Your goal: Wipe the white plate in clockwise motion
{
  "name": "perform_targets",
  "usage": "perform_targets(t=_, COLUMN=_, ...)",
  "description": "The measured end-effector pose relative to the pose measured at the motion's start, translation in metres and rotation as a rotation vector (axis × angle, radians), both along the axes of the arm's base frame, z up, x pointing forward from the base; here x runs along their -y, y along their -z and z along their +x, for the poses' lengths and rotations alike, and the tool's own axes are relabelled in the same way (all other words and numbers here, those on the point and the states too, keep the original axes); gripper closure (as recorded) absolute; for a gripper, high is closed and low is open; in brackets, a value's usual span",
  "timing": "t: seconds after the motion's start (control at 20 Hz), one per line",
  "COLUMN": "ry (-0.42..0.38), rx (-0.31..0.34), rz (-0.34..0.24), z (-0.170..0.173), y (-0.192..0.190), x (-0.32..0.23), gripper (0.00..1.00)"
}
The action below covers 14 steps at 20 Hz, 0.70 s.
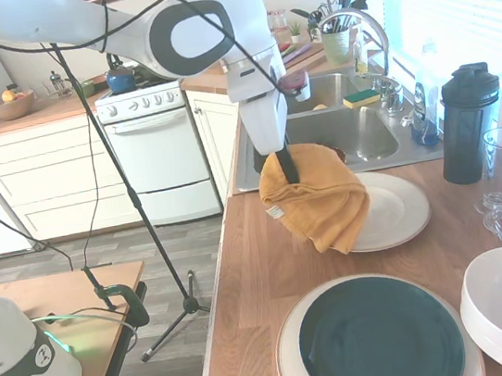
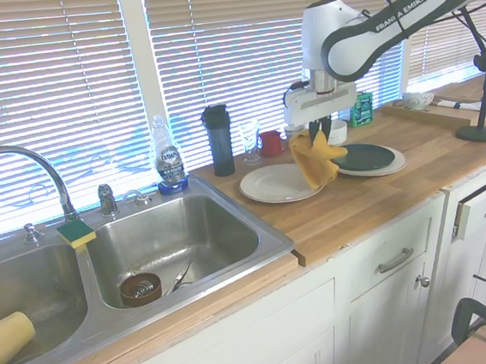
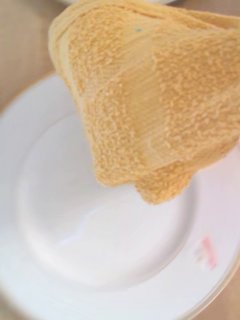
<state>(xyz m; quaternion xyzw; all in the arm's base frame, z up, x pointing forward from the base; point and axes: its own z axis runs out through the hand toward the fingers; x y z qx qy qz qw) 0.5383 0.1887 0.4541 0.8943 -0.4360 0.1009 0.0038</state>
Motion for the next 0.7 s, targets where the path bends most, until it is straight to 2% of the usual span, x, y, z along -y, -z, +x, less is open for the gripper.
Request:
perform_targets(t=0.35, ry=0.001, rx=-0.016, rz=0.024, z=0.039, y=0.008, x=-0.028, gripper=1.0)
perform_targets(t=0.7, ry=0.009, rx=-0.081, rz=0.018, z=0.055, y=0.062, x=-0.036, gripper=1.0)
